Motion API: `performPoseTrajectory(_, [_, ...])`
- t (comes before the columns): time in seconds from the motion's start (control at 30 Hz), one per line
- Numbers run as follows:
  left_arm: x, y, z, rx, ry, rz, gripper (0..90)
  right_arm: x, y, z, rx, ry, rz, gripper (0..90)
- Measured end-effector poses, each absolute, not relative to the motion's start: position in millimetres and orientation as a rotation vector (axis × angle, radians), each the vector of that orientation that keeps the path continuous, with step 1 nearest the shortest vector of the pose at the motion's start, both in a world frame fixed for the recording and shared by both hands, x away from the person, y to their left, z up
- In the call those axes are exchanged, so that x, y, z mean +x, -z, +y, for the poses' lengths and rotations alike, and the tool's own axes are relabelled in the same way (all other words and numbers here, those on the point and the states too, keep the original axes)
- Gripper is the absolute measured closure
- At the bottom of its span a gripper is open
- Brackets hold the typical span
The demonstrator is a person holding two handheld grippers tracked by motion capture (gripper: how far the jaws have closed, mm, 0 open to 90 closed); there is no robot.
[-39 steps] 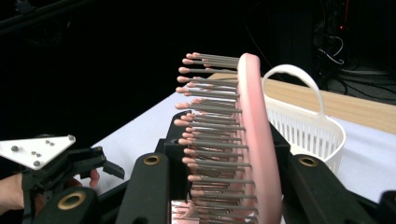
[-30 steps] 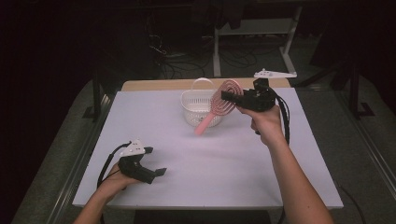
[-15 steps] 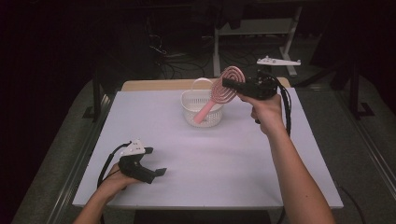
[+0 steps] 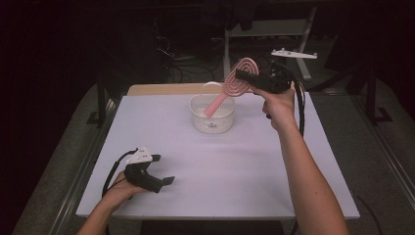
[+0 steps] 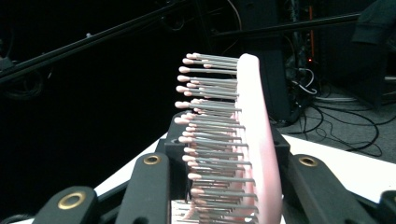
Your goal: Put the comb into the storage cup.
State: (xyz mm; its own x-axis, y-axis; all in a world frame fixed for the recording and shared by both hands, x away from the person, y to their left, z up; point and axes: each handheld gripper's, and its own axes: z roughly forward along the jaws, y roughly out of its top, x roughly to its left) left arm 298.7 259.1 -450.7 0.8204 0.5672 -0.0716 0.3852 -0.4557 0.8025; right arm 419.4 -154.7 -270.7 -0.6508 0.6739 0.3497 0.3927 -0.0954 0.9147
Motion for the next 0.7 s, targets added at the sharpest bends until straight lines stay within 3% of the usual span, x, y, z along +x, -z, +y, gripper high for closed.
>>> performPoseTrajectory(0.7, [299,451,259,2.109,-0.253,0.693,0.0,451,294,-147,1.271,-1.765,1.890,63.0])
